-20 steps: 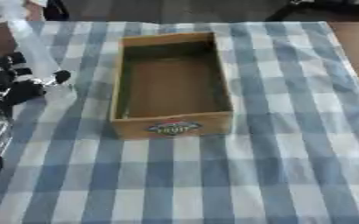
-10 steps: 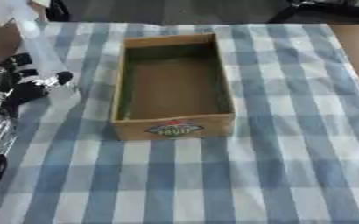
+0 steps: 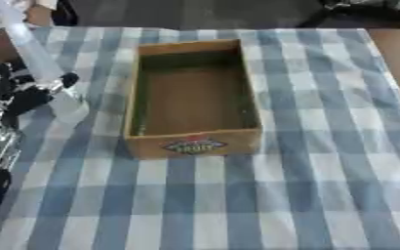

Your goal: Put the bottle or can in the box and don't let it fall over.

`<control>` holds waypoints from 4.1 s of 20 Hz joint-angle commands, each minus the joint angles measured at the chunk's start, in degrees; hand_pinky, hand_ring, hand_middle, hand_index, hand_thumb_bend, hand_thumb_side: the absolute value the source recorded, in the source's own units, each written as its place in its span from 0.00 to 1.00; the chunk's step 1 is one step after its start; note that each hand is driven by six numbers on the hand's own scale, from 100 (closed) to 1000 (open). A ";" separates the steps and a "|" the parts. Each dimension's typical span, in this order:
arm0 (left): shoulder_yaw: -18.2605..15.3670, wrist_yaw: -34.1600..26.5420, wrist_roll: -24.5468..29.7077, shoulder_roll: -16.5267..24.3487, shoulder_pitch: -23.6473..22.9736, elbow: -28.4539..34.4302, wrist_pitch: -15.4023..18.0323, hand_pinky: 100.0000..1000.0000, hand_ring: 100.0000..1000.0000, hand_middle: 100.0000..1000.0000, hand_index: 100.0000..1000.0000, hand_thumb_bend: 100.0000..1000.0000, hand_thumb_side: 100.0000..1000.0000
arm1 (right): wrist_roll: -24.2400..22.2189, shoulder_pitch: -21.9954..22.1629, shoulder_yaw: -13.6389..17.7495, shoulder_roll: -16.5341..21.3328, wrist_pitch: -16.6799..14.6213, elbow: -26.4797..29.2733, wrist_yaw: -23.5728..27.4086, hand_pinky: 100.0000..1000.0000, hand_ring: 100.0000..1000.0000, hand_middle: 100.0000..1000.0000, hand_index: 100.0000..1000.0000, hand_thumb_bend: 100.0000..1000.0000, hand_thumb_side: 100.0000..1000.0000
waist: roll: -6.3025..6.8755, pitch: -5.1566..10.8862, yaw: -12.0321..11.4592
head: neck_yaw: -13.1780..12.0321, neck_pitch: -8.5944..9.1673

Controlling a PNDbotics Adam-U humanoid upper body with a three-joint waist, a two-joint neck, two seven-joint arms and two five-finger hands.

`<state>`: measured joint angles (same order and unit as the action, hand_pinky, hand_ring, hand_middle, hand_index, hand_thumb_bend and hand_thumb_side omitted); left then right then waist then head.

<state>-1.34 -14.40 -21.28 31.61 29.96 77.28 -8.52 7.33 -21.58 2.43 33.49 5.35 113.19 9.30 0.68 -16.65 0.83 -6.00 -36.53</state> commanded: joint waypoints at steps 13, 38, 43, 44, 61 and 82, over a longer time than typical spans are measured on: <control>-0.60 1.34 -0.87 -0.23 5.27 -3.64 -0.28 0.49 0.66 0.71 0.73 0.94 0.08 | -0.16 -0.54 0.37 0.70 -0.08 0.67 -0.11 0.90 0.98 1.00 0.77 0.00 0.53 | 0.07 0.49 0.31 | -0.21 1.37; 0.20 -2.54 -1.21 -0.59 7.80 -4.61 -0.52 0.33 0.41 0.23 0.26 0.17 0.00 | 0.24 -0.59 0.44 0.48 0.03 0.49 0.11 0.90 0.98 1.00 0.77 0.00 0.53 | 0.00 0.49 0.61 | 0.22 1.40; 0.17 -0.60 -2.56 -0.36 8.11 -3.97 -0.19 0.32 0.37 0.11 0.12 0.00 0.19 | 0.27 -0.49 0.43 0.47 0.01 0.47 0.18 0.90 0.98 1.00 0.77 0.00 0.53 | 0.05 0.71 0.71 | 0.42 1.23; 0.15 -0.05 -3.01 -0.35 8.18 -3.87 -0.08 0.32 0.37 0.10 0.12 0.00 0.26 | 0.27 -0.48 0.43 0.48 0.01 0.47 0.20 0.90 0.98 1.00 0.77 0.00 0.53 | 0.05 0.75 0.73 | 0.46 1.21; 0.32 5.77 -4.55 -0.10 8.54 -1.77 2.44 0.30 0.32 0.00 0.00 0.00 0.58 | 0.42 -0.45 0.51 0.52 -0.08 0.58 0.43 0.91 0.97 1.00 0.77 0.00 0.53 | 0.17 1.01 0.83 | 0.47 0.62; 9.62 9.23 6.09 -2.88 20.10 10.58 -1.26 0.31 0.32 0.00 0.00 0.00 0.64 | 1.13 -0.29 1.10 1.60 -0.30 0.64 0.59 0.90 0.97 1.00 0.77 0.00 0.52 | 1.00 2.82 0.84 | 4.67 -3.30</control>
<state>7.98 -5.72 -16.02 28.35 48.61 86.42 -9.62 8.15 -21.55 2.81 33.12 5.10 113.14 9.71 1.79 -15.34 1.64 -1.71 -39.45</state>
